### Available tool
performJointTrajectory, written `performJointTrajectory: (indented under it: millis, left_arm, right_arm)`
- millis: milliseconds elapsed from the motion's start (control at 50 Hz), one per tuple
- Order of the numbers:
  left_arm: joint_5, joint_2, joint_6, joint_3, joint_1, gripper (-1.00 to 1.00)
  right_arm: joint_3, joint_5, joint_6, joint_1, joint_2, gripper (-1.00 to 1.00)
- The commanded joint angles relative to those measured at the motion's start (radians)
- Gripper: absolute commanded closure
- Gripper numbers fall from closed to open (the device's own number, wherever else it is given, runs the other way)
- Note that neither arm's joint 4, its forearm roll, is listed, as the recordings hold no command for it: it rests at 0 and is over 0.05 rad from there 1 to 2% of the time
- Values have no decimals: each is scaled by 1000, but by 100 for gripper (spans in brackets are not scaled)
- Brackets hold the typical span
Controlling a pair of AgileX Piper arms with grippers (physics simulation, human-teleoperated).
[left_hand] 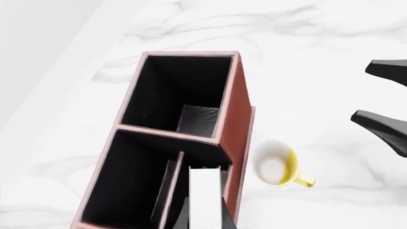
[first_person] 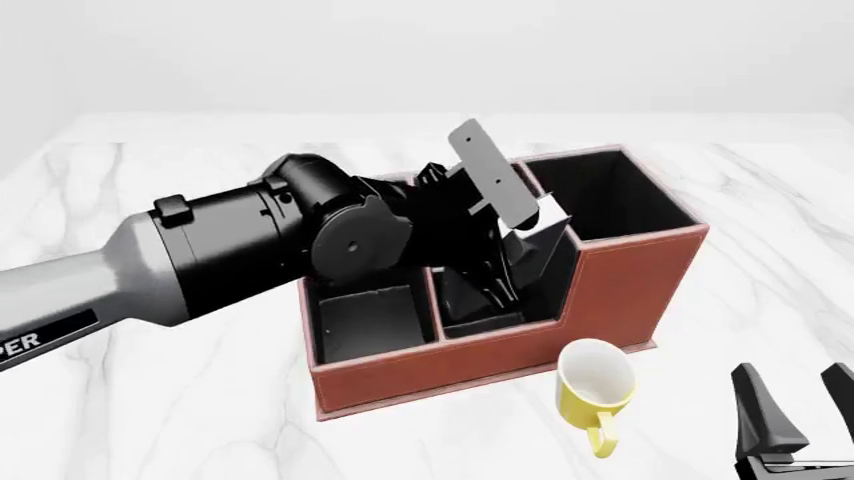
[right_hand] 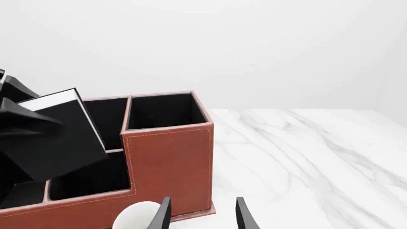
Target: Pick up the book and place it in the back compartment of the caddy.
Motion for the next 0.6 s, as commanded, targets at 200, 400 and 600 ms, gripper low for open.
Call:
performJointTrajectory:
  millis: [200, 400, 600]
  left_arm:
    - [-9, 21, 37, -13, 16, 100]
    - [-39, 27, 14, -5, 13, 100]
    - [-64, 39, 1, 12, 8, 100]
  right_arm:
    - [0, 0, 0, 0, 0, -100]
    - [0, 0, 0, 0, 0, -100]
    - [0, 0, 0, 0, 0, -100]
